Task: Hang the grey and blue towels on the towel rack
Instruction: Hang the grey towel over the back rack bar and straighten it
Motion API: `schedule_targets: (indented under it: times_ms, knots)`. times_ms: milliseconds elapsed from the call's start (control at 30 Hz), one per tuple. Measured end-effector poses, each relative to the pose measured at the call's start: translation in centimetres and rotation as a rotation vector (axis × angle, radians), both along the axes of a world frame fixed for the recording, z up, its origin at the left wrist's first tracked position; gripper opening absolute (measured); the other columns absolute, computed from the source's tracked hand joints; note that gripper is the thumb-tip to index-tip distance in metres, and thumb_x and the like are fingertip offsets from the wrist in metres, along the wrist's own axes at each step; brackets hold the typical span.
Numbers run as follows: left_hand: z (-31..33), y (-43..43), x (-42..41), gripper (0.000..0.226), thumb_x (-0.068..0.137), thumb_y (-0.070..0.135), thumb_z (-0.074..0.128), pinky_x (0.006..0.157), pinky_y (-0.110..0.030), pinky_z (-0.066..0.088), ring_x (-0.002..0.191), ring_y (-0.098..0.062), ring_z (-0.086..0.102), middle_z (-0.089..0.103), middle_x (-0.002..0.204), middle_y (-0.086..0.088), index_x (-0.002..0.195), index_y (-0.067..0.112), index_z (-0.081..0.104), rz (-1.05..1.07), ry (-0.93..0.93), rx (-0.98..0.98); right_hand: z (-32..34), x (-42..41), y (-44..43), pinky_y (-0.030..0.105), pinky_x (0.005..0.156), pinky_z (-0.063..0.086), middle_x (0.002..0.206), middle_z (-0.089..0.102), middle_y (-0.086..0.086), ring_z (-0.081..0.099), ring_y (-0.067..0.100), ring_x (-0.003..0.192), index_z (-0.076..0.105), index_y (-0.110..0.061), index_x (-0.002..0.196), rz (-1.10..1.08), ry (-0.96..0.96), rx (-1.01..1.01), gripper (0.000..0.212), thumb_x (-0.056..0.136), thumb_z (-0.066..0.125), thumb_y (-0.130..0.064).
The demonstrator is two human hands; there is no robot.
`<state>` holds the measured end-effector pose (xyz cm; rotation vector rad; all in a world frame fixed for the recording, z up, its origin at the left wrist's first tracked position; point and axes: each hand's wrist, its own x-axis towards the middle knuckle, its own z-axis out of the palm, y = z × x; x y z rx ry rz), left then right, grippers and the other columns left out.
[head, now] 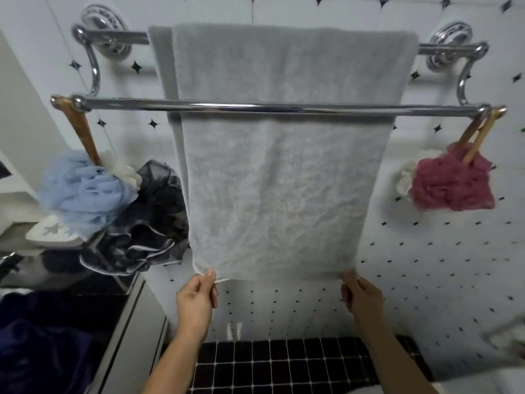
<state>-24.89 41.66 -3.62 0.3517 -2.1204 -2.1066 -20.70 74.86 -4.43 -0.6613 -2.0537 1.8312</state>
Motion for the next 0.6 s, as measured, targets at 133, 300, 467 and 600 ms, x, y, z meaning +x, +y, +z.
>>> schedule_targets:
  times_ms: [133, 300, 467, 600]
  knots:
    - [-2.1, -0.4, 2.4, 0.043, 0.092, 0.036, 0.059, 0.054, -0.033, 0.046, 0.047, -0.014, 0.048, 0.056, 0.049, -0.001, 0.065, 0.004, 0.057, -0.044, -0.121, -0.06, -2.2, 2.7, -0.3, 0.023, 0.04, 0.033, 0.044, 0.049, 0.004, 0.038, 0.014, 0.038, 0.054, -0.012, 0.048, -0.043, -0.11, 0.002, 0.056, 0.081, 0.066, -0.056]
    - [-1.1, 0.2, 3.0, 0.04, 0.093, 0.033, 0.06, 0.047, -0.025, 0.042, 0.05, -0.021, 0.057, 0.066, 0.057, -0.008, 0.069, 0.001, 0.062, -0.169, -0.307, -0.181, -1.7, 3.4, 0.1, 0.026, 0.042, 0.038, 0.046, 0.051, 0.009, 0.042, 0.016, 0.041, 0.054, -0.002, 0.055, -0.108, -0.233, -0.08, 0.051, 0.09, 0.065, -0.037]
    - [10.3, -0.4, 0.8, 0.026, 0.09, 0.03, 0.065, 0.043, -0.021, 0.044, 0.054, -0.021, 0.067, 0.076, 0.072, -0.009, 0.079, 0.007, 0.065, -0.534, -0.414, -0.421, 7.4, 1.1, 1.3, 0.027, 0.053, 0.046, 0.057, 0.072, 0.014, 0.067, 0.026, 0.056, 0.073, 0.0, 0.067, -0.02, -0.562, 0.127, 0.051, 0.089, 0.064, -0.046]
    - [25.9, -1.6, -0.5, 0.03, 0.087, 0.034, 0.068, 0.038, -0.02, 0.038, 0.045, -0.019, 0.062, 0.072, 0.063, -0.009, 0.071, 0.009, 0.063, -0.359, 0.175, -0.286, 19.0, -0.2, 2.0, 0.032, 0.055, 0.053, 0.051, 0.068, -0.008, 0.062, 0.005, 0.046, 0.068, -0.021, 0.056, 0.004, -0.017, 0.551, 0.046, 0.088, 0.059, -0.053]
